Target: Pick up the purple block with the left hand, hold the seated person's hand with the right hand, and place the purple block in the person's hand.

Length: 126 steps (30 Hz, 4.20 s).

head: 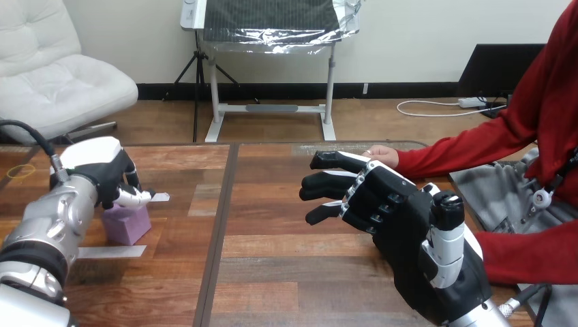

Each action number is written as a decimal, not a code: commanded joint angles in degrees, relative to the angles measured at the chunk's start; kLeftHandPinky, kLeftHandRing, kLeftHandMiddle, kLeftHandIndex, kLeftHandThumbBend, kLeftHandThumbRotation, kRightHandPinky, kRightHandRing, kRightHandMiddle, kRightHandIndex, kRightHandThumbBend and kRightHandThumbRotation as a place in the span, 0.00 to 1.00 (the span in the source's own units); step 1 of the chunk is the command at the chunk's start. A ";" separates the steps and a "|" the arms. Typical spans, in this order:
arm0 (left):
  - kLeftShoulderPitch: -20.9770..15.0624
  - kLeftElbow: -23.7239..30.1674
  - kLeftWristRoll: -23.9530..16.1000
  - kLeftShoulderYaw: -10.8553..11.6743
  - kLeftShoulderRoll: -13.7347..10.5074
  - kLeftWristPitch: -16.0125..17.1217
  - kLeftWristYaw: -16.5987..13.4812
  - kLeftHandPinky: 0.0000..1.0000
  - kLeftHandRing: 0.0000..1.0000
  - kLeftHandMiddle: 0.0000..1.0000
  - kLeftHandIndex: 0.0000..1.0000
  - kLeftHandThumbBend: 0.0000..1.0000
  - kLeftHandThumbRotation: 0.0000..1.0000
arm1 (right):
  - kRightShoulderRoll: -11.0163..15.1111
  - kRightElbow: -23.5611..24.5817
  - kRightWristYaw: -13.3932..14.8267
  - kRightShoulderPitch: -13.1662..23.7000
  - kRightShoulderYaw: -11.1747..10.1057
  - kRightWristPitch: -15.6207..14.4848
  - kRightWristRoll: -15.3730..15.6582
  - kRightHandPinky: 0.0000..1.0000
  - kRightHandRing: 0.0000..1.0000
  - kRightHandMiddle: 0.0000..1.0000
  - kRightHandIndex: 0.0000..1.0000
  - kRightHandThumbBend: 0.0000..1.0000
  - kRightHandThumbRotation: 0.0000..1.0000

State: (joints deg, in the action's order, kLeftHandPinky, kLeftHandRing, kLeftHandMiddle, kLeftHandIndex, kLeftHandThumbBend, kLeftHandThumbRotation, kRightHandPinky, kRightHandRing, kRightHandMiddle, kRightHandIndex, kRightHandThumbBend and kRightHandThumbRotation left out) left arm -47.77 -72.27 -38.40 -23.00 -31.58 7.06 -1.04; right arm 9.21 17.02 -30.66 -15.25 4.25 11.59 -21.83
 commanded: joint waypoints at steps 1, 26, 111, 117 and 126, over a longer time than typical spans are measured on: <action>-4.48 2.97 1.93 2.02 -1.44 1.01 -2.72 0.29 0.32 0.35 0.30 0.42 0.35 | -0.26 0.71 0.20 3.99 -0.85 0.97 -0.43 0.61 0.72 0.71 0.75 0.93 1.00; -4.20 10.20 8.38 8.15 -3.50 4.65 -4.05 0.51 0.54 0.56 0.53 0.54 0.16 | -0.66 0.07 0.74 4.32 -0.85 1.42 0.12 0.55 0.68 0.68 0.74 0.93 1.00; -5.93 0.57 -3.53 -6.04 0.37 -6.95 12.76 0.91 0.89 0.88 0.86 0.82 0.21 | -1.36 0.59 0.65 2.92 -0.31 1.98 -1.70 0.48 0.62 0.62 0.72 0.97 1.00; -5.79 0.51 -3.77 -6.35 0.63 -7.71 13.00 0.89 0.88 0.87 0.85 0.78 0.27 | -1.35 0.68 0.64 2.85 -0.28 2.02 -1.58 0.48 0.62 0.62 0.72 0.97 1.00; -5.24 0.25 -3.51 -6.16 1.32 -9.01 12.24 0.83 0.86 0.86 0.85 0.77 0.33 | -1.29 0.92 0.81 2.77 -0.38 1.90 -1.54 0.48 0.62 0.61 0.72 0.97 1.00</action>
State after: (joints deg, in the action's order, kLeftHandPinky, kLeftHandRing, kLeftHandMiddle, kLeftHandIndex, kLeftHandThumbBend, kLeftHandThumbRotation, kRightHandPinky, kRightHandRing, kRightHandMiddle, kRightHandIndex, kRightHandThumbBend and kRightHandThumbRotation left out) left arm -47.95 -71.84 -41.49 -28.58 -30.81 -1.34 11.96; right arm 8.86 16.36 -30.03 -14.06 4.28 12.24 -22.34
